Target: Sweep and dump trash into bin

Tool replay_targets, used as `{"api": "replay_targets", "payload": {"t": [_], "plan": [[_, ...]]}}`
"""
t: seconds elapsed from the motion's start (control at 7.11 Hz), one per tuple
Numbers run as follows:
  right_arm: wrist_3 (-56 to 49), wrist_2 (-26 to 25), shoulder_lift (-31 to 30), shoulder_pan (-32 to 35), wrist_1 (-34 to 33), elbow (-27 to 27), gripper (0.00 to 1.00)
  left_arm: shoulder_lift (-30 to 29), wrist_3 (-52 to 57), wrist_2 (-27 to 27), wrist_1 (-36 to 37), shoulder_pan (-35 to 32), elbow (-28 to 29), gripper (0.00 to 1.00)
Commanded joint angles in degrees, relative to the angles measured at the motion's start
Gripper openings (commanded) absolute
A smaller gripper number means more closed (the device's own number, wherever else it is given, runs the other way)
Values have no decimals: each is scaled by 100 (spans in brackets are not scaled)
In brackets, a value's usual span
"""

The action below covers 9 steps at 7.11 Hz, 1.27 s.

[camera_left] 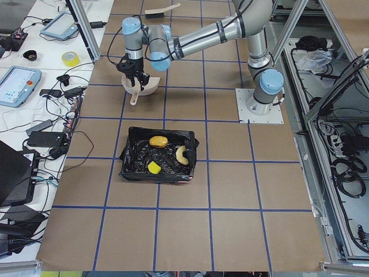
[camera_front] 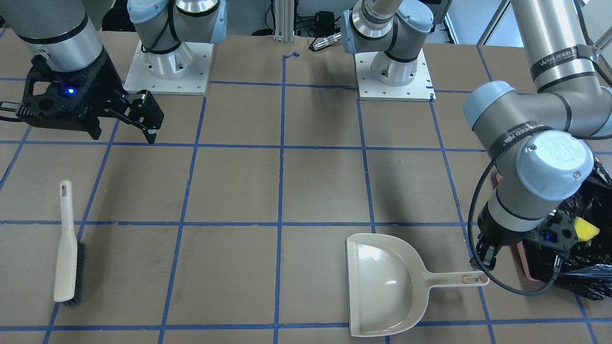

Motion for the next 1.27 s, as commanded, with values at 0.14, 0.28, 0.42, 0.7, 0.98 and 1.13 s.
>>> {"api": "replay_targets", "payload": {"t": [0.14,0.28,0.42,0.7,0.98,1.13], "plan": [[-5,48,-29,-11,59,-40,100,836,1554,-180,-789,-20,-220,100],[4,83,-46,-11,68,-40,100,1021,1580,-210,-863,-211,-318,100],[-13,83,6,-20,51,-92,100,1223,1598,-184,-1133,-492,-545,100],[4,92,67,-2,41,-110,100,1566,3221,-637,-1197,-705,-653,100],[48,92,68,7,-2,-50,100,1962,4544,-1534,-2176,-679,-269,100],[-13,83,42,7,-20,-66,100,2085,4795,-1511,-2643,-618,-144,100]]}}
